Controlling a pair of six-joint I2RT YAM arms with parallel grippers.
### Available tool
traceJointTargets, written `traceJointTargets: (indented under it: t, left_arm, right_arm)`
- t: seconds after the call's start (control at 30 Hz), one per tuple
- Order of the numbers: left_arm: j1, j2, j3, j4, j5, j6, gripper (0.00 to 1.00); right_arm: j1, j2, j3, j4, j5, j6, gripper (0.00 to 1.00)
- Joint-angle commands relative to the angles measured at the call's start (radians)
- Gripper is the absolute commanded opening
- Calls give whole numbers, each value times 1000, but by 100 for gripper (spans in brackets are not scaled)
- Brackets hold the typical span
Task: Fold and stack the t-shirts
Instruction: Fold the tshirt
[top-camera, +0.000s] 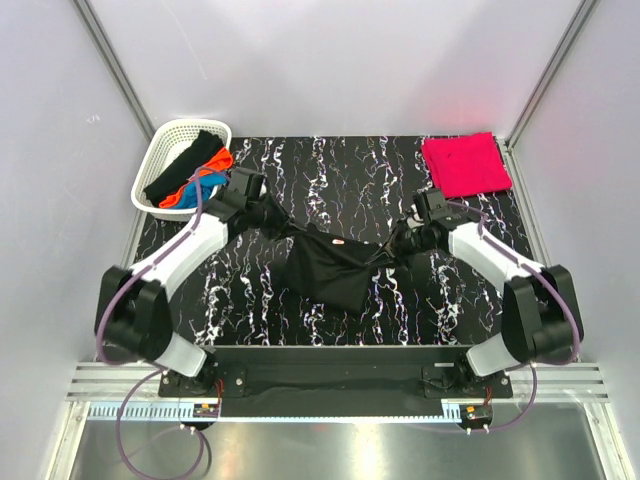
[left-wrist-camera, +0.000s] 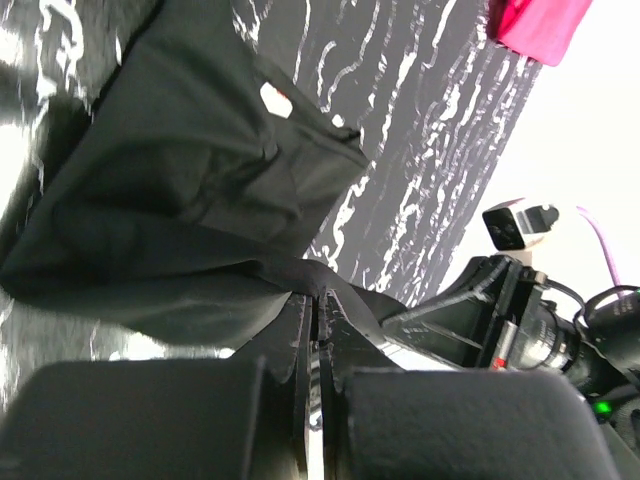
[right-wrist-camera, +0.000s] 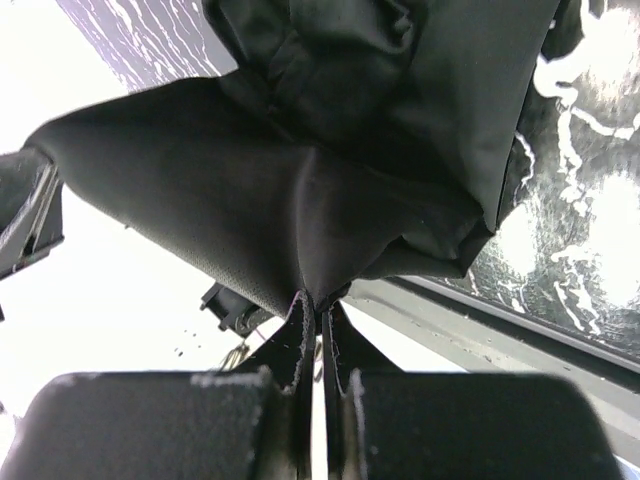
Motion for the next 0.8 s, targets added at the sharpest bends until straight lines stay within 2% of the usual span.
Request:
traceJointTargets:
  t: [0.0,0.23,0.4,0.67,0.7,0.73,0.77]
  left_arm:
    - [17,85,81,77,88,49,0]
    - [24,230,202,104,122,64,0]
    - [38,292,219,139,146,58,0]
    - [67,384,274,212,166,59,0]
    - [73,411,298,217,177,64,0]
    - [73,424,306,223,176,75,1]
    - [76,436,309,234,176,76,3]
  right_arm:
    - [-40,52,67,-40,-99,-92,0]
    - [-109,155,109,-43,-135,-150,0]
    - [-126,259,156,-43,-172,-178,4]
    - [-152,329,228,-46,-153,-186,6]
    - [-158,345,237,-48,-150,-189,8]
    - [-164,358,248,-48,-144,-193,15]
    - [-169,370,272,-46,-133,-198,17]
